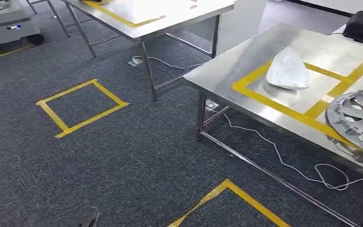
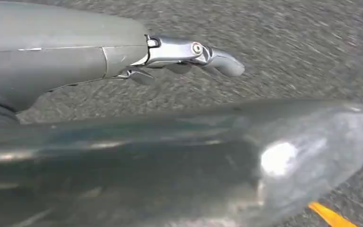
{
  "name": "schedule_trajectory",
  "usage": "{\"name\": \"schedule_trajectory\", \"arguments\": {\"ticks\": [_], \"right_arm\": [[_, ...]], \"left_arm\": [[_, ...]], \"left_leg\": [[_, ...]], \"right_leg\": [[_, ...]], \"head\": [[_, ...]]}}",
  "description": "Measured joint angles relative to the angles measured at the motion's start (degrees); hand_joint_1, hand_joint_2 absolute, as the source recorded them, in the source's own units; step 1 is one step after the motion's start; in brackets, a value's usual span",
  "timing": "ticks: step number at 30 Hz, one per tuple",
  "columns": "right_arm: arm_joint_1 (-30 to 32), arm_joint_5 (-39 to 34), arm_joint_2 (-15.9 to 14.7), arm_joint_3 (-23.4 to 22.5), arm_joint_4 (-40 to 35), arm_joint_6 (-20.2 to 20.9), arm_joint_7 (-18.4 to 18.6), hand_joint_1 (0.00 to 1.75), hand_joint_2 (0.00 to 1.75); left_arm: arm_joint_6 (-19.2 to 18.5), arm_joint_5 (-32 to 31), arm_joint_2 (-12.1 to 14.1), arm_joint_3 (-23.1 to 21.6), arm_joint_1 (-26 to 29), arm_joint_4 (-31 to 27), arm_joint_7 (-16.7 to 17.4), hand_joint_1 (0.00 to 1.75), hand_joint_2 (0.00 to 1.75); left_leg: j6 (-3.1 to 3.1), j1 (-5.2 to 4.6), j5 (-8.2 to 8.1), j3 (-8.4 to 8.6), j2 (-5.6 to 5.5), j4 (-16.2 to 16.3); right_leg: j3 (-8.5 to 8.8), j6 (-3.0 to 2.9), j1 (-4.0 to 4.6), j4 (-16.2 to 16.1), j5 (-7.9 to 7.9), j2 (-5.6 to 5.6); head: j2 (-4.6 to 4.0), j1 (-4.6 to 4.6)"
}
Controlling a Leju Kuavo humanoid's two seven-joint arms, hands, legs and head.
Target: Take the parts from the cabinet and place them on the table.
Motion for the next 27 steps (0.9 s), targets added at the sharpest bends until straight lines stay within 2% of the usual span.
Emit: {"name": "schedule_trajectory", "arguments": {"ticks": [1, 2, 3, 4, 5, 6, 7, 9, 10, 11, 12, 13, 14, 15, 16, 17, 18, 19, 20, 21, 22, 24, 25, 26, 27], "right_arm": [[-0.03, 0.00, 0.00, 0.00, 0.02, 0.00, 0.00, 0.00, 0.00], [-0.07, 0.00, 0.00, 0.02, 0.04, 0.00, 0.00, 0.00, 0.00], [-0.12, 0.04, 0.00, 0.02, 0.07, 0.00, 0.00, 0.00, 0.00], [-0.16, 0.15, -0.02, 0.04, 0.07, 0.00, 0.00, 0.00, 0.00], [-0.08, 0.20, -0.22, 0.07, 0.11, 0.00, 0.06, 0.00, 0.00], [-0.13, 0.24, -0.24, 0.07, 0.20, 0.00, 0.22, 0.00, 0.00], [-0.20, 0.31, -0.26, 0.11, 0.24, 0.00, 0.37, 0.00, 0.00], [-0.39, 0.41, -0.26, 0.33, 0.48, 0.00, 0.55, 0.00, 0.00], [-0.41, 0.57, -0.28, 0.57, 0.57, 0.00, 0.61, 0.00, 0.00], [-0.38, 0.57, -0.28, 0.61, 0.63, 0.00, 0.63, 0.00, 0.00], [-0.35, 0.59, -0.30, 0.61, 0.68, 0.00, 0.76, 0.00, 0.00], [-0.29, 0.59, -0.35, 0.63, 0.70, 0.00, 0.87, 0.00, 0.00], [-0.22, 0.76, -0.39, 0.63, 0.72, 0.02, 1.19, 0.00, 0.00], [-0.41, 1.64, -0.57, 1.26, 0.85, 0.26, 2.68, 0.00, 0.00], [-0.65, 2.51, -1.00, 3.09, 1.16, 0.50, 4.61, 0.00, 0.00], [-1.10, 2.93, -1.42, 5.52, 1.44, 1.03, 5.72, 0.00, 0.00], [-1.91, 3.21, -1.71, 7.46, 1.57, 1.29, 6.45, 0.00, 0.00], [-2.79, 3.30, -1.99, 9.09, 1.66, 1.53, 7.01, 0.00, 0.00], [-3.65, 3.39, -2.23, 10.23, 1.77, 1.60, 7.37, 0.00, 0.00], [-4.28, 3.39, -2.27, 11.58, 2.01, 1.73, 7.61, 0.00, 0.00], [-4.58, 3.39, -2.34, 12.44, 2.08, 1.79, 7.74, 0.00, 0.00], [-4.68, 3.39, -2.47, 14.01, 2.14, 1.90, 7.98, 0.00, 0.00], [-4.60, 3.39, -2.58, 14.42, 2.19, 1.90, 7.98, 0.00, 0.00], [-4.61, 3.39, -2.69, 14.93, 2.25, 1.90, 7.96, 0.00, 0.00], [-4.57, 3.39, -2.69, 15.32, 2.32, 1.90, 7.98, 0.00, 0.00]], "left_arm": [[0.00, 0.00, 0.02, 0.00, 0.16, 0.02, 0.00, 0.00, 0.00], [-0.09, -0.20, 0.02, 0.00, 0.24, 0.02, 0.13, 0.00, 0.00], [-0.46, -0.70, 0.04, -0.13, 0.22, 0.02, 0.35, 0.00, 0.00], [-0.65, -1.16, 0.04, -0.35, 0.13, 0.02, 0.50, 0.00, 0.00], [-0.87, -1.42, -0.22, -0.59, -0.20, 0.02, 0.85, 0.00, 0.00], [-0.96, -1.42, -0.15, -0.70, -0.35, 0.02, 1.09, 0.00, 0.00], [-0.98, -1.42, -0.13, -0.79, -0.16, 0.02, 1.16, 0.00, 0.00], [-1.05, -1.64, -0.04, -0.92, 0.29, 0.11, 1.46, 0.00, 0.00], [-1.05, -1.94, -0.11, -1.05, 0.49, 0.11, 1.66, 0.00, 0.00], [-1.05, -2.01, -0.09, -1.22, 0.40, 0.11, 1.84, 0.00, 0.00], [-1.05, -2.08, -0.20, -1.36, 0.16, 0.11, 1.94, 0.00, 0.00], [-1.03, -2.21, -0.33, -1.40, -0.09, 0.11, 2.03, 0.00, 0.00], [-1.13, -1.89, -0.52, -1.44, -0.38, 0.11, 2.94, 0.00, 0.00], [-2.25, -0.08, -0.50, -1.29, -2.10, 0.09, 6.59, 0.00, 0.00], [-3.34, 2.24, -0.44, -0.70, -5.58, 0.05, 12.54, 0.00, 0.00], [-4.15, 3.56, -0.24, 0.00, -10.16, -0.48, 17.64, 0.00, 0.00], [-4.66, 4.07, -0.15, 0.33, -14.21, -0.94, 20.56, 0.00, 0.00], [-4.79, 4.52, -0.17, 0.48, -17.29, -1.22, 22.12, 0.00, 0.00], [-4.74, 4.79, -0.07, 0.68, -19.39, -1.50, 22.32, 0.00, 0.00], [-4.55, 5.16, 0.26, 0.96, -21.02, -1.88, 22.23, 0.00, 0.00], [-4.44, 5.25, 0.50, 1.29, -21.81, -1.99, 21.84, 0.00, 0.00], [-4.44, 5.29, 0.76, 1.55, -22.11, -2.14, 21.14, 0.00, 0.00], [-4.39, 5.29, 0.98, 1.68, -21.93, -2.18, 20.92, 0.00, 0.00], [-4.37, 5.36, 0.83, 1.73, -21.93, -2.21, 20.72, 0.00, 0.00], [-4.35, 5.35, 0.66, 1.73, -22.12, -2.23, 20.52, 0.00, 0.00]], "left_leg": [[-0.29, 0.28, 1.38, 0.87, 0.12, -1.30], [-0.53, 0.53, 3.70, 2.94, 0.41, -4.94], [-0.80, 0.68, 6.16, 5.89, 1.48, -10.12], [-1.10, 0.77, 7.81, 8.75, 3.92, -14.86], [-1.23, 0.54, 7.46, 9.86, 6.15, -17.66], [0.46, 0.44, 7.48, 9.40, 4.67, -17.11], [0.99, 0.27, 7.45, 9.16, 4.32, -17.01], [2.04, 0.01, 7.68, 8.83, 2.87, -17.01], [2.49, 0.18, 7.90, 8.83, 2.32, -17.13], [2.86, 0.17, 8.03, 8.70, 1.79, -17.13], [3.21, 0.07, 8.16, 8.49, 1.12, -17.13], [3.48, -0.09, 8.27, 8.26, 0.27, -17.13], [3.66, -0.31, 8.39, 8.15, -0.37, -17.10], [3.87, -0.50, 8.54, 7.98, -1.13, -17.10], [3.98, -0.56, 8.94, 7.56, -2.52, -17.02], [3.92, -0.56, 9.38, 7.06, -4.15, -16.90], [3.71, -0.53, 9.68, 6.83, -5.44, -16.90], [3.45, -0.50, 9.88, 6.83, -6.21, -16.90], [3.15, -0.63, 9.97, 6.79, -6.44, -16.84], [2.93, -0.80, 9.94, 6.62, -6.52, -16.64], [2.54, -0.72, 10.27, 6.37, -6.68, -16.89], [1.71, -0.46, 10.85, 6.29, -7.72, -17.20], [1.76, -0.36, 10.41, 6.03, -6.89, -16.74], [1.50, -0.74, 8.67, 4.90, -3.40, -14.88], [1.20, -0.71, 6.41, 3.06, -1.62, -11.23]], "right_leg": [[-0.02, 0.06, -0.07, 0.01, 0.01, -0.72], [0.00, 0.30, -0.21, 0.06, -0.01, -1.44], [0.07, 0.67, -0.43, 0.20, -0.12, -2.16], [0.12, 1.14, -0.43, 0.53, -0.30, -2.78], [-0.43, 1.86, -0.01, 1.29, -0.81, -3.27], [-0.38, 2.16, -0.02, 1.32, -0.86, -3.91], [-0.21, 2.44, -0.04, 1.31, -0.75, -4.43], [0.15, 3.09, -0.45, 1.14, -0.78, -5.58], [-0.36, 3.59, -0.74, 1.93, -1.77, -3.32], [-1.39, 3.52, -0.78, 4.39, -3.72, -0.51], [-3.29, 3.45, -0.70, 8.66, -6.08, 1.00], [-5.73, 3.41, -0.62, 13.99, -8.42, 1.83], [-7.76, 3.26, -0.53, 18.11, -9.81, 2.21], [-8.99, 3.11, -0.45, 20.12, -9.78, 2.30], [-8.87, 2.82, -0.33, 19.18, -8.26, 2.35], [-7.62, 2.53, -0.26, 15.75, -5.69, 2.64], [-5.54, 2.16, -0.23, 10.91, -2.99, 3.25], [-3.07, 1.78, -0.25, 5.92, -0.80, 4.90], [-1.62, 1.42, -0.36, 2.88, -1.17, 7.84], [-0.97, 1.91, -0.52, 2.29, -0.87, 7.34], [-1.14, 1.82, -0.33, 2.35, -0.68, 7.06], [-1.20, 1.15, -0.15, 2.24, -0.24, 6.17], [-1.03, 0.63, -0.60, 1.54, 0.24, 5.22], [-1.05, 0.28, -0.44, 1.26, 0.40, 4.54], [-1.20, 0.15, -0.33, 1.26, 0.48, 3.64]], "head": [[0.00, 0.04], [0.00, 0.02], [0.00, 0.07], [0.00, -0.04], [0.00, -0.59], [0.02, -0.24], [0.00, 0.26], [0.00, 0.22], [0.00, 0.33], [0.00, 0.50], [0.00, 0.78], [0.00, 1.03], [0.00, 1.25], [0.00, 1.22], [0.00, 1.22], [0.00, 1.49], [0.00, 1.77], [0.00, 2.18], [0.00, 2.27], [0.00, 2.12], [0.00, 2.12], [0.00, 2.12], [0.00, 2.14], [0.00, 1.75], [0.00, 1.48]]}}
